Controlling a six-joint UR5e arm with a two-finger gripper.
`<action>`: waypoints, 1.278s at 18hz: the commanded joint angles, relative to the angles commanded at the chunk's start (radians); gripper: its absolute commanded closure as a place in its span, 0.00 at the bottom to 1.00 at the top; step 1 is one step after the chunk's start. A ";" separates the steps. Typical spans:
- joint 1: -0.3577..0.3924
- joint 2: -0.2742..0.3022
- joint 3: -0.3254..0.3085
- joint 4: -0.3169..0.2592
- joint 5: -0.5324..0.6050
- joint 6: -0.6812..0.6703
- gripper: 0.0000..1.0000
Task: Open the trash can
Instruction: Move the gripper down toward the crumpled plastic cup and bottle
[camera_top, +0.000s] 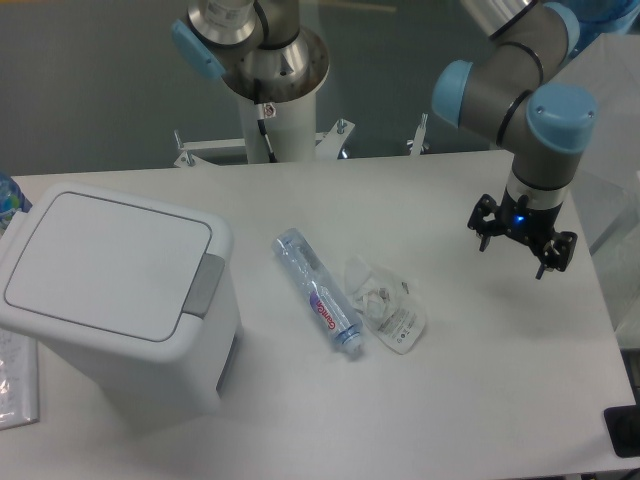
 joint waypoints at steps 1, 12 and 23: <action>0.000 0.005 -0.002 -0.002 0.000 0.000 0.00; -0.046 0.052 -0.029 -0.009 -0.084 -0.145 0.00; -0.137 0.063 -0.003 -0.005 -0.277 -0.612 0.00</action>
